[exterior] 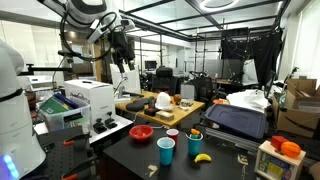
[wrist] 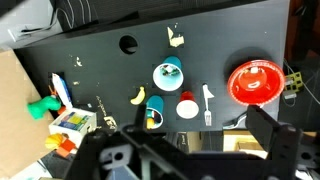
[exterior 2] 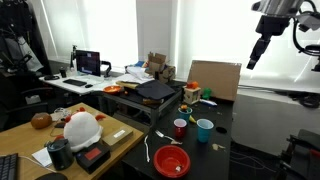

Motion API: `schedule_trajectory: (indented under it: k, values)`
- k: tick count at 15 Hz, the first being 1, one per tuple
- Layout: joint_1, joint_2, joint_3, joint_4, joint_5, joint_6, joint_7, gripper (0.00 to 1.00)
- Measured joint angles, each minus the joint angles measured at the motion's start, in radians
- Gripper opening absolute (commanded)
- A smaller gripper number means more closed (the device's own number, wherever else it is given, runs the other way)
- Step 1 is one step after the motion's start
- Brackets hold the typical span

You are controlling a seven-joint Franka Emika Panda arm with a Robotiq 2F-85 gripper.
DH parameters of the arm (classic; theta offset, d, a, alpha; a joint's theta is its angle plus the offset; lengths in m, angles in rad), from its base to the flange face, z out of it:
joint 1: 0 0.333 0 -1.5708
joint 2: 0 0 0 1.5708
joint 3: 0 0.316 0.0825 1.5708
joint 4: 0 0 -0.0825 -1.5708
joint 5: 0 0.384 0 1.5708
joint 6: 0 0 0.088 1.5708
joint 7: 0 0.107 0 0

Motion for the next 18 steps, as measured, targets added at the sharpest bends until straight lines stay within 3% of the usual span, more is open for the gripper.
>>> schedule_trajectory:
  k: [8,13,18]
  values:
    - [-0.059,0.283,-0.026,0.063,-0.008,0.237,0.071,1.0]
    - [-0.12,0.442,-0.03,0.139,-0.079,0.279,0.133,1.0]
    - [-0.13,0.597,-0.08,0.215,-0.086,0.333,0.134,1.0]
